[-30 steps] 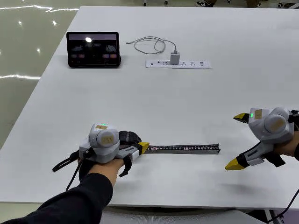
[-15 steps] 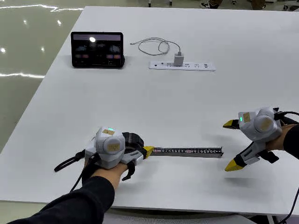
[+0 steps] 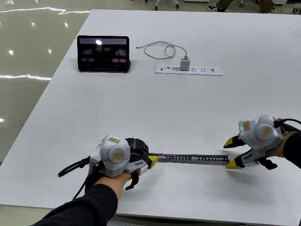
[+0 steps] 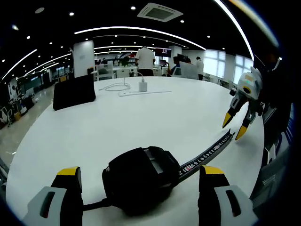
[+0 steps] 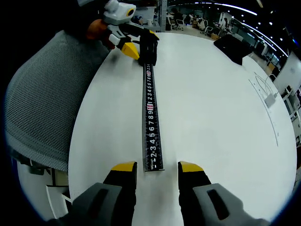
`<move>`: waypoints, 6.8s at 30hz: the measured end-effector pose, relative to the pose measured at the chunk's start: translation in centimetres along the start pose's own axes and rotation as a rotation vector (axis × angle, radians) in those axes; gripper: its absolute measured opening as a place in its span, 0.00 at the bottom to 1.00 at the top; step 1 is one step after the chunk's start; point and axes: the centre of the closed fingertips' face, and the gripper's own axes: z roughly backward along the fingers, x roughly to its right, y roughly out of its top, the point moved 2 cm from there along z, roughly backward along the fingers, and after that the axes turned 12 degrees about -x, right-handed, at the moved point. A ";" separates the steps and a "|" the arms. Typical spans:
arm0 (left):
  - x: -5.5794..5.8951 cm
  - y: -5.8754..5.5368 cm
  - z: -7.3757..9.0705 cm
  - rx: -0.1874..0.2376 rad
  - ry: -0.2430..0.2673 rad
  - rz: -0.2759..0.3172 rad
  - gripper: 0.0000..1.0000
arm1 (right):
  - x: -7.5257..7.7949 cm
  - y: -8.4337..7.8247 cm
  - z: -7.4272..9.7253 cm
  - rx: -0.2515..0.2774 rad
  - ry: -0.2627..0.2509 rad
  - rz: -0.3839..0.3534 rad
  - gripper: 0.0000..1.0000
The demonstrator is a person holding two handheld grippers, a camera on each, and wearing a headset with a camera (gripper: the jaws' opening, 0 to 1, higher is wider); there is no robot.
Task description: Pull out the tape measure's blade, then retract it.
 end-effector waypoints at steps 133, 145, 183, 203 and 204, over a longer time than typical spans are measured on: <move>-0.3 0.0 -0.5 -0.051 0.047 0.054 0.61 | -0.3 2.3 -2.3 -0.088 0.019 -0.130 0.10; -0.3 0.0 -0.4 -0.052 0.047 0.054 0.61 | -0.4 3.0 -2.5 -0.080 0.017 -0.131 0.10; -0.3 0.0 -0.4 -0.055 0.048 0.054 0.61 | -0.4 5.2 -3.3 -0.041 0.011 -0.134 0.10; -0.3 0.0 -0.4 -0.056 0.047 0.054 0.61 | -0.5 6.9 -3.7 -0.011 0.013 -0.142 0.10; -0.3 0.0 -0.4 -0.057 0.047 0.054 0.61 | -0.5 7.0 -3.7 -0.009 0.013 -0.139 0.10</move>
